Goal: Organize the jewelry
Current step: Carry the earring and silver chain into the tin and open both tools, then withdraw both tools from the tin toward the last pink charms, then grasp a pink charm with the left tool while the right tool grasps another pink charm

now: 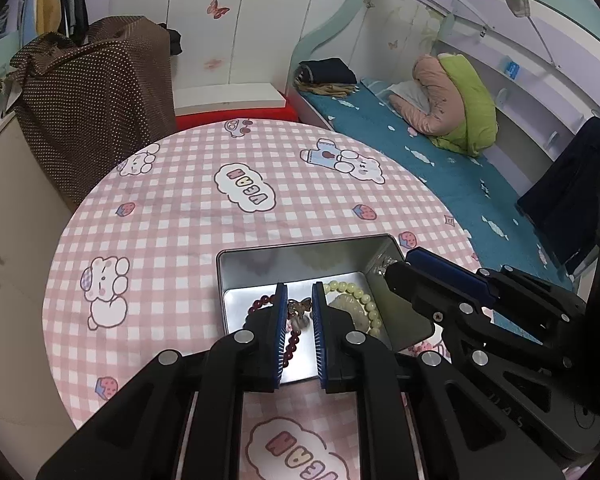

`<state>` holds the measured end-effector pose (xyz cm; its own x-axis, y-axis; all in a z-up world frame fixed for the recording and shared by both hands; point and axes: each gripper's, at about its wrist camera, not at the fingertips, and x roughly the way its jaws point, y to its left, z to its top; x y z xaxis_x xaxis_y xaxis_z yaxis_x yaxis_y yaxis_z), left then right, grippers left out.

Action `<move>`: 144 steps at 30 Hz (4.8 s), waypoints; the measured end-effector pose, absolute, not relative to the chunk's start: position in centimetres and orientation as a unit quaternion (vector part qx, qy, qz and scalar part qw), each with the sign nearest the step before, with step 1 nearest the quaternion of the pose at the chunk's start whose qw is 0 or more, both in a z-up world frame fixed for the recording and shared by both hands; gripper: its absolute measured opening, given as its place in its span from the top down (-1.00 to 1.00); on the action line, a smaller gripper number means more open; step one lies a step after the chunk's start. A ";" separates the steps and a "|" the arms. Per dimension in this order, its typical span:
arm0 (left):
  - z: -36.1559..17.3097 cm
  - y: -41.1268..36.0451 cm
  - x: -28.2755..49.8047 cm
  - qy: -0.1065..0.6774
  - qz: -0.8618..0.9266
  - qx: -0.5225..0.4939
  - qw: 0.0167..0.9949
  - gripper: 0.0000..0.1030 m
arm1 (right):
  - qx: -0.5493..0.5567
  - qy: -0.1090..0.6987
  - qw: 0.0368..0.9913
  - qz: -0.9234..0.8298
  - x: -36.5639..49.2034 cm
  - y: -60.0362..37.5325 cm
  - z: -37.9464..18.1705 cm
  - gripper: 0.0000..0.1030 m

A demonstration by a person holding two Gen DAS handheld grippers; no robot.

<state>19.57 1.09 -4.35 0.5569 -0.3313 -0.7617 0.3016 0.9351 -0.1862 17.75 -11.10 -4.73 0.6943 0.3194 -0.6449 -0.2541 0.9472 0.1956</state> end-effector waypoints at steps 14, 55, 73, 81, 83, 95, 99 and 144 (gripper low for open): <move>-4.5 3.1 20.0 0.439 -0.130 -0.027 0.889 0.01 | 0.076 0.372 0.920 0.099 18.2 -14.0 -4.9 -0.27; -4.1 -0.7 11.2 0.426 -0.160 0.001 0.891 -0.18 | 0.066 0.352 0.933 0.035 9.6 -17.6 -4.9 -0.51; -8.9 -5.6 10.1 0.476 -0.195 0.046 0.857 -0.27 | 0.084 0.386 0.918 -0.023 7.9 -21.9 -9.3 -0.51; -11.2 -7.6 10.5 0.492 -0.190 0.067 0.847 -0.27 | 0.091 0.410 0.907 -0.026 8.3 -23.1 -11.8 -0.51; -11.6 -7.9 10.7 0.494 -0.182 0.069 0.847 -0.26 | 0.091 0.416 0.904 -0.024 8.5 -23.2 -12.4 -0.51; -12.8 -8.5 10.9 0.494 -0.177 0.093 0.847 0.79 | 0.084 0.421 0.903 0.015 9.4 -22.5 -13.2 -0.51; -12.4 -7.2 11.1 0.494 -0.178 0.069 0.848 0.79 | 0.070 0.417 0.906 0.032 9.5 -21.6 -13.0 -0.51; -7.7 2.1 11.7 0.446 -0.148 -0.026 0.882 0.79 | 0.038 0.404 0.910 0.084 12.1 -15.6 -11.2 0.77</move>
